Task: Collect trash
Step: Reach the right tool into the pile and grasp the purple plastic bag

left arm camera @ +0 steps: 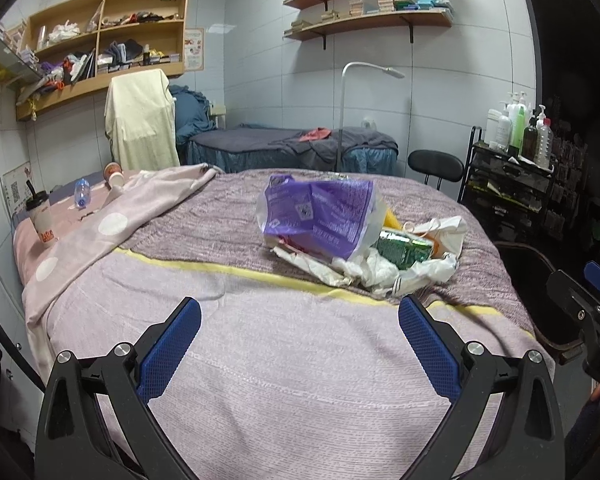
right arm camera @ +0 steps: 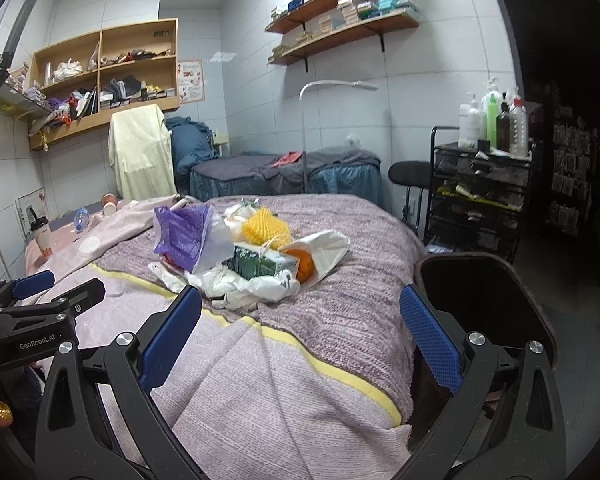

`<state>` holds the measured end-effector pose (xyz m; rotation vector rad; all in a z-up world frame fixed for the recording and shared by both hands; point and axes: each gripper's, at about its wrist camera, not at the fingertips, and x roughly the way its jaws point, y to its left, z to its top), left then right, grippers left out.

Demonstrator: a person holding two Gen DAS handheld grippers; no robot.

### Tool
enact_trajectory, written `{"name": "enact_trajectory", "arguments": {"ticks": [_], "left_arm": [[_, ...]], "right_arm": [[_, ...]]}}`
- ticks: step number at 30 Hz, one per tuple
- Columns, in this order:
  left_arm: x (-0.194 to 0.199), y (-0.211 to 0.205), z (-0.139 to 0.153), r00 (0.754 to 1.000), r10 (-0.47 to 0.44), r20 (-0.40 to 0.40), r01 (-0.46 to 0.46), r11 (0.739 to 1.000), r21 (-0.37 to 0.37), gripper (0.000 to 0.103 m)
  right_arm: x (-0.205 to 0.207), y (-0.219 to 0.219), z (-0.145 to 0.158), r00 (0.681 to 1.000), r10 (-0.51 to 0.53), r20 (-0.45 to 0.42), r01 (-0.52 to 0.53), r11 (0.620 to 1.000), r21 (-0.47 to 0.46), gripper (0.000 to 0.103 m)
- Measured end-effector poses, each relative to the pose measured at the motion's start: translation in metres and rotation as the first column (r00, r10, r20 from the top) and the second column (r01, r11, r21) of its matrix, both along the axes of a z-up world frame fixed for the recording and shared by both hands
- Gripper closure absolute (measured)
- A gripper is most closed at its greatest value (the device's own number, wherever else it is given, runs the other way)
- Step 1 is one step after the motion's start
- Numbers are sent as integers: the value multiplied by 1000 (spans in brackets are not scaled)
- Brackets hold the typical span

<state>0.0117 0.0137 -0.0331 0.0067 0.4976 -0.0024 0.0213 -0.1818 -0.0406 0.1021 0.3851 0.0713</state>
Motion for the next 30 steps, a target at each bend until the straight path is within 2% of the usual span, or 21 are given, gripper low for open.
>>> {"name": "enact_trajectory", "arguments": {"ticks": [5,8,11,17,21,24,30], "left_arm": [[8,8,-5,999,-20,-44,19,1000,-6,6],[16,11,-7,997,-36,-70,36,999,-5,6],[27,15,-7,995,-39,-90,39,999,2,6],[50,37,-6,991,-34,-126,31,999,-20,6],[64,45,-5,987,-46,-157,43,999,-21,6],[71,48,-6,982,-66,-175,61,998,-34,6],[84,48,-12,968,-109,-225,94,993,-78,6]], "right_arm": [[19,6,-3,997,40,-59,-41,999,-20,5],[35,10,-2,991,102,-91,-103,995,-1,5],[57,19,-1,974,180,-138,-180,984,8,5],[106,45,5,941,289,-177,-297,954,-26,6],[139,65,9,911,362,-199,-379,924,-49,20],[168,79,12,893,392,-223,-413,909,-55,23],[218,102,15,860,434,-268,-464,884,-57,36]]}}
